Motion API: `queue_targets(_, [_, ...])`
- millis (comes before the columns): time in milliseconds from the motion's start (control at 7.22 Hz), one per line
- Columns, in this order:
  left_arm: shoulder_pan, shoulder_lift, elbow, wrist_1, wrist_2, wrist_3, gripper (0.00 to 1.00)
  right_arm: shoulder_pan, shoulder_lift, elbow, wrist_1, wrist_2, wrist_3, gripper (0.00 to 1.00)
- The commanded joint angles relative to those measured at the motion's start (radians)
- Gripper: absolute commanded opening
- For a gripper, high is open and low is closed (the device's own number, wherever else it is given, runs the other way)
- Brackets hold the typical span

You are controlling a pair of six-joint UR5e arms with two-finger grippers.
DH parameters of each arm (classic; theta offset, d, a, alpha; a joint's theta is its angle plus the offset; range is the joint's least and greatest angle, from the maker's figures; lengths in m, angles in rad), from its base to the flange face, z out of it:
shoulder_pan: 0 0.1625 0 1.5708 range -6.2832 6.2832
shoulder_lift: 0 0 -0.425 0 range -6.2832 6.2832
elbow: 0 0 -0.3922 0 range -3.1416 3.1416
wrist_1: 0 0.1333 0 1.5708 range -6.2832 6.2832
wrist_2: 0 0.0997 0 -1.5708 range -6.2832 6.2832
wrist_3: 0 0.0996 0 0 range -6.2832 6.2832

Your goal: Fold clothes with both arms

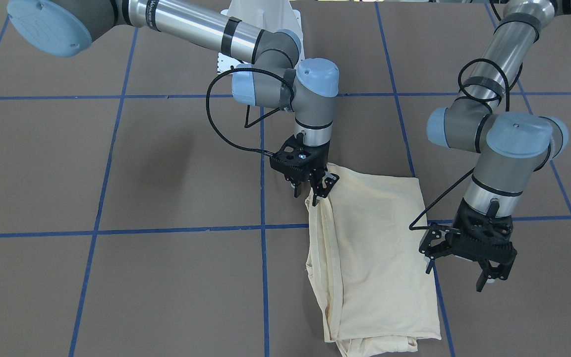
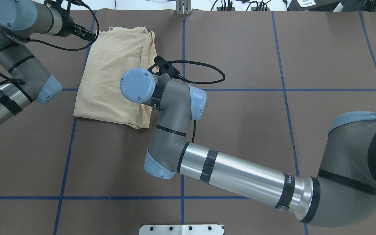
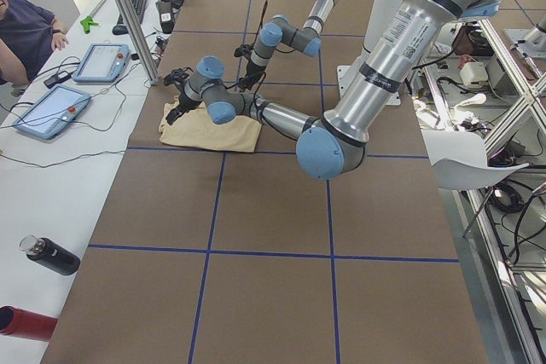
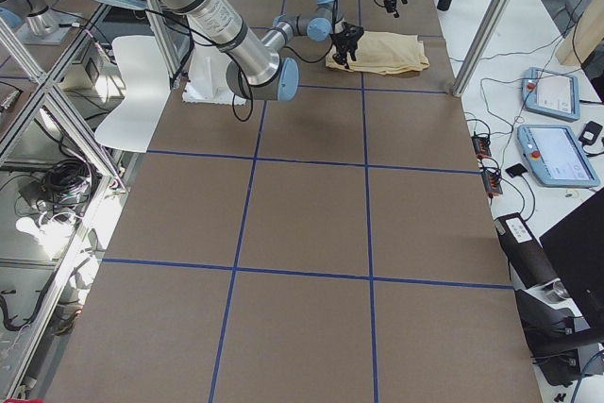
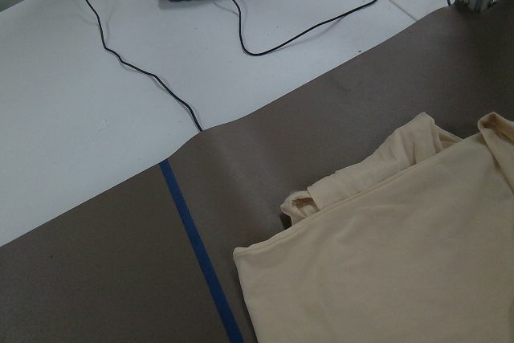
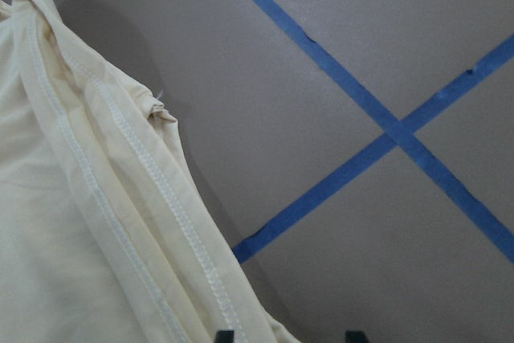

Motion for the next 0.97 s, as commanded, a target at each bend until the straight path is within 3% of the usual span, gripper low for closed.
queue_targets(0, [0.0,0.001,-0.001,0.001,0.0,0.0,1.0,-0.015,0.006,-0.028,0.015,-0.027,0.0,0.54])
queue_targets(277, [0.0,0.002,-0.001,0.001,0.0,0.0,1.0,-0.029,0.006,-0.06,0.052,-0.04,0.002,0.53])
queue_targets(554, [0.0,0.002,0.001,0.003,0.0,0.0,1.0,-0.029,0.021,-0.077,0.063,-0.041,0.003,0.35])
queue_targets(831, [0.0,0.015,-0.001,-0.002,0.0,0.0,1.0,-0.027,0.027,-0.079,0.063,-0.04,0.003,0.0])
